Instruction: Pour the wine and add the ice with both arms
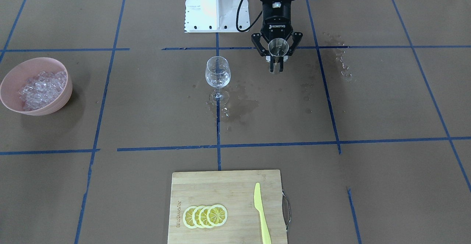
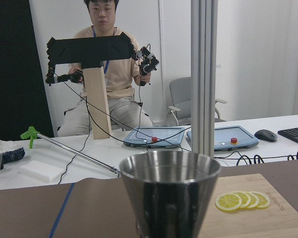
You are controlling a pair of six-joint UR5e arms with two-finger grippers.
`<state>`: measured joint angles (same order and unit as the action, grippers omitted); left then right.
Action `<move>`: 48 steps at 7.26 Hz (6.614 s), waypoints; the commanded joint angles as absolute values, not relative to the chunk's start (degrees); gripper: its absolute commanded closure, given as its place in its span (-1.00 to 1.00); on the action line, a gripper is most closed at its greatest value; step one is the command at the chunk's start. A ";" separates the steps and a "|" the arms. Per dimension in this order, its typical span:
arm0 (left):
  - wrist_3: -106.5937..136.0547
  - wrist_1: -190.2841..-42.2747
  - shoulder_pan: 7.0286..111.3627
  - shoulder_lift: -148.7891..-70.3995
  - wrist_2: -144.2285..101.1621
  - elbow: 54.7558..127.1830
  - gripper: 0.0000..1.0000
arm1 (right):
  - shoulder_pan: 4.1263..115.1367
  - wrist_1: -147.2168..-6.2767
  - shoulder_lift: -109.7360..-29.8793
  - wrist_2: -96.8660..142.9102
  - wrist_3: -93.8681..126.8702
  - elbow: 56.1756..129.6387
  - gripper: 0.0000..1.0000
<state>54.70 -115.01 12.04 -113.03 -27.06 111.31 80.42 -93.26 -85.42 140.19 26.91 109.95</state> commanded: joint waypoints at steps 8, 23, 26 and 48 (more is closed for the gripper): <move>40.54 -114.87 7.91 -117.68 -26.98 106.79 1.00 | 68.38 -71.28 -97.91 131.40 46.05 114.17 -1.00; -10.27 -114.35 7.03 -120.67 -18.90 104.24 1.00 | 63.98 -71.10 -98.70 127.53 47.81 114.70 -1.00; -13.62 -114.26 5.54 -120.50 -13.39 103.89 1.00 | 63.98 -71.10 -98.79 127.70 47.90 114.70 -1.00; -17.02 -174.73 5.62 -97.33 -13.17 98.52 1.00 | 63.02 -70.93 -98.52 127.18 49.57 115.58 -1.00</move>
